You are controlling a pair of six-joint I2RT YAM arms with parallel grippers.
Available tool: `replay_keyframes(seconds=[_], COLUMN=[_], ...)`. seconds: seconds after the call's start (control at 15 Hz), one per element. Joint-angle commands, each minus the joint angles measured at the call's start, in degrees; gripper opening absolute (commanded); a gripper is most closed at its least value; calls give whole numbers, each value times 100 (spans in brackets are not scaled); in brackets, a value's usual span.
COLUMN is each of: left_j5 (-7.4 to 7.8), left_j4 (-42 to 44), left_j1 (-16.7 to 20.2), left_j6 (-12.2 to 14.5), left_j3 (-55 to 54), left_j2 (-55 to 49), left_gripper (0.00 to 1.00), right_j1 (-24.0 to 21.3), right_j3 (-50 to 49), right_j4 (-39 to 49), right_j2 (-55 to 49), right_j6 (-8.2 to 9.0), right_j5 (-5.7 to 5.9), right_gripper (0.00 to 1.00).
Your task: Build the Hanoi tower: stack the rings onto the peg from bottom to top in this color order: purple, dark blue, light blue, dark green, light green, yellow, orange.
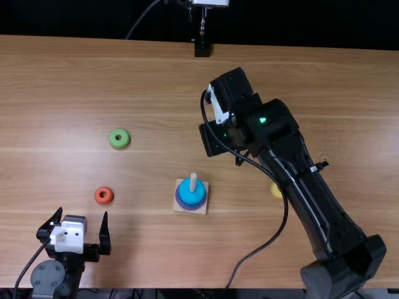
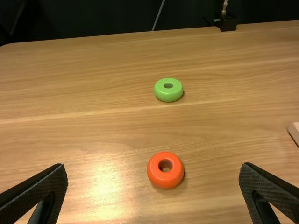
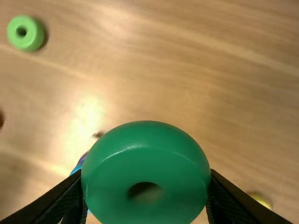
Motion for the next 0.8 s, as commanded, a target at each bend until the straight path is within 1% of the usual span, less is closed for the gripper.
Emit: replay_keyframes(seconds=[0.0, 0.2, 0.53, 0.73], left_j5=[28, 28, 28, 28], left_j4=[-443, -443, -432, -443], left_j1=[46, 46, 46, 46], left_j6=[90, 90, 90, 90], left_j3=[-633, -633, -633, -633], left_j2=[-62, -62, -62, -62], left_gripper=[100, 100, 100, 100], right_j1=[185, 528, 1064, 1196], right_j3=[-54, -54, -203, -493], right_j4=[-157, -420, -558, -558], right_j2=[-339, -550, -769, -848], right_j6=[-33, -22, 10, 31], right_j5=[-18, -18, -18, -18], right_gripper=[2, 2, 2, 2])
